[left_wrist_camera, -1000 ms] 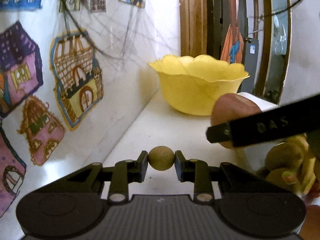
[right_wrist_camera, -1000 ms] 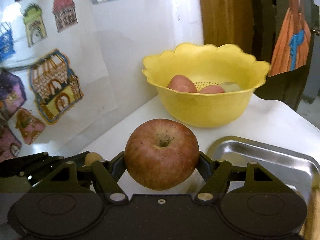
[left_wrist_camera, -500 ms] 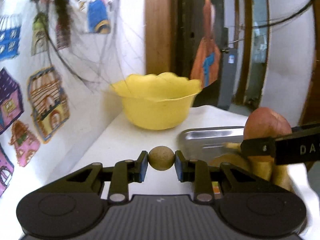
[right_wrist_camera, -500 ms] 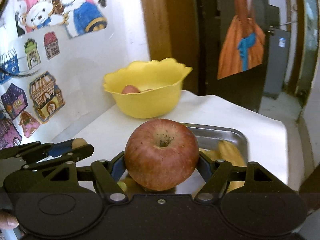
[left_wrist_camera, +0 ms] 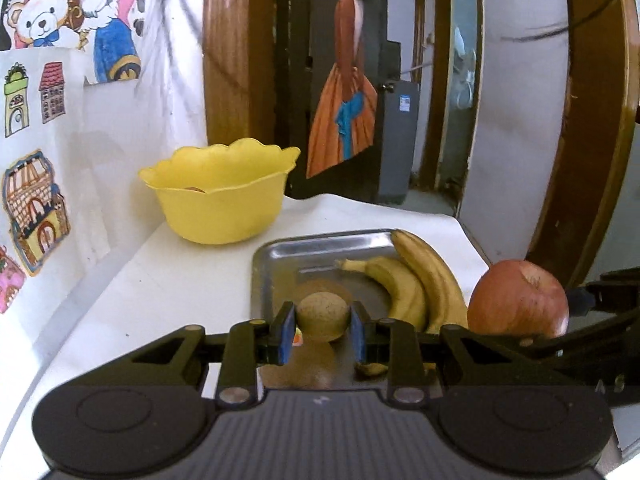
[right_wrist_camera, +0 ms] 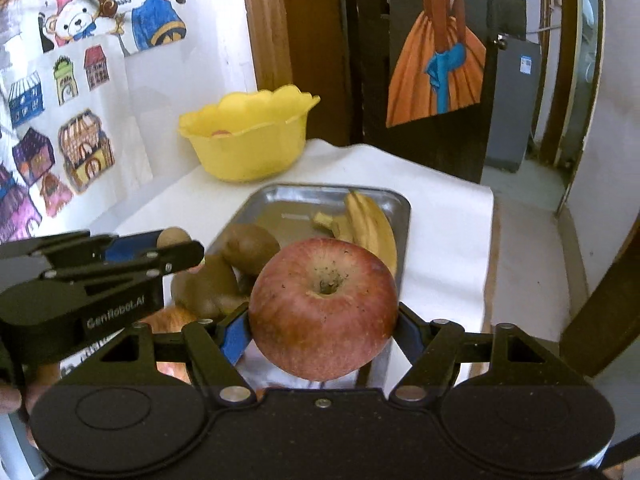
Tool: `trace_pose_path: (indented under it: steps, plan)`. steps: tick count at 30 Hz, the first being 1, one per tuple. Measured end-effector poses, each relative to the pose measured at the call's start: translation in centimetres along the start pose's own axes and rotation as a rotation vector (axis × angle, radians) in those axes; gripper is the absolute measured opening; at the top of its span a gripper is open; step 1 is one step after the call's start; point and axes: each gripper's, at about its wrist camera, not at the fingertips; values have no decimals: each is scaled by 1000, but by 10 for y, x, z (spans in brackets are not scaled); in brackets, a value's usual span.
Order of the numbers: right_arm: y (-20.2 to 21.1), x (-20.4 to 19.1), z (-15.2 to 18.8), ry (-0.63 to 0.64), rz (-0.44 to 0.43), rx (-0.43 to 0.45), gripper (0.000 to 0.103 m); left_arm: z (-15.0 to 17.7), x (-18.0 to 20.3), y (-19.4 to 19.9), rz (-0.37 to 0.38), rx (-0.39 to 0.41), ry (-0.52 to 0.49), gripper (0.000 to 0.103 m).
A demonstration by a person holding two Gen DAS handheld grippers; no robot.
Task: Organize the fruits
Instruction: 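Carry the small brown fruit in the left tool to the tray while the right tool carries the apple, then lower and open both tools to release the small fruit and apple in the tray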
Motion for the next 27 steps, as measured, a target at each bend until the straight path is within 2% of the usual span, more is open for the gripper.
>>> trace_pose_path:
  steps: [9,27]
  plan:
    - [-7,-3,22,3,-1,-25,74,6,12,0,6,-19,-31,32]
    - [-27,-3,28,-2,-69,-14,74,1,16,-20,-3,-65,-47,32]
Point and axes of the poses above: each gripper's, at about its wrist camera, not at the fingertips, and y roughly against the way its jaws point, x to its right, z to its underside, and after that the axes turned 13 degrees about -z, right-handed
